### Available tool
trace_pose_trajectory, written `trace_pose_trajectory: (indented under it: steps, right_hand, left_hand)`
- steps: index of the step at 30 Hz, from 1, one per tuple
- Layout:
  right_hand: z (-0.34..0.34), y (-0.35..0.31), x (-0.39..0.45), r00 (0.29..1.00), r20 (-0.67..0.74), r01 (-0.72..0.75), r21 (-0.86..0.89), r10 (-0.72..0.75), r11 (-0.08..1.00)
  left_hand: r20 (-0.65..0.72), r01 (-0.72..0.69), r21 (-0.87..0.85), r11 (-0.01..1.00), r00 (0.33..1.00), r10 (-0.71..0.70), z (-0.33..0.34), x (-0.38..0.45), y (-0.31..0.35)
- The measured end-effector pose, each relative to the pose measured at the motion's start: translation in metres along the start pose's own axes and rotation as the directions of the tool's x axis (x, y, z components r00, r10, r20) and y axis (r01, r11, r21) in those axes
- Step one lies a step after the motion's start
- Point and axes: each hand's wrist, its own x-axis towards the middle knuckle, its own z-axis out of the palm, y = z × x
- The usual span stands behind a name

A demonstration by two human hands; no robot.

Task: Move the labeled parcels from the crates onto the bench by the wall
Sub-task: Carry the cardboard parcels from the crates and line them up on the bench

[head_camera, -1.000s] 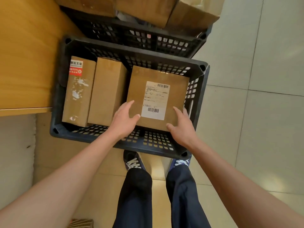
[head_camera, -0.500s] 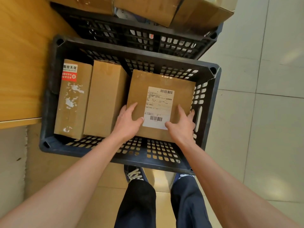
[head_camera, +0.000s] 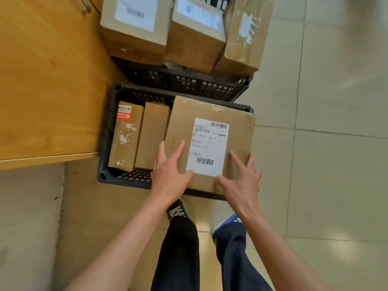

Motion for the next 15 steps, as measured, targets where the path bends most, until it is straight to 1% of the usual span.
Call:
trace_pose_trajectory:
  steps: [3, 8, 12, 15]
  right_hand:
    - [-0.04, -0.016, -0.041, 0.994, -0.016, 0.109, 0.041, -0.109, 0.993]
    - [-0.106, -0.045, -0.1, 0.952, 0.044, 0.299, 0.065, -0.302, 0.952]
    - [-0.16, -0.064, -0.142, 0.893, 0.075, 0.438, 0.079, -0.444, 0.895]
    - [-0.196, -0.07, -0.172, 0.851, 0.118, 0.506, 0.079, -0.512, 0.859]
  left_hand:
    - [-0.028, 0.017, -0.04, 0.999, 0.999, -0.018, -0.034, -0.048, 0.018]
    - [-0.097, 0.027, -0.113, 0.993, 0.995, -0.038, -0.077, -0.131, 0.051]
    - [-0.219, 0.009, -0.153, 0.988, 0.975, -0.043, -0.096, -0.207, 0.082]
    - [-0.346, -0.027, -0.197, 0.98, 0.937, -0.044, -0.1, -0.267, 0.101]
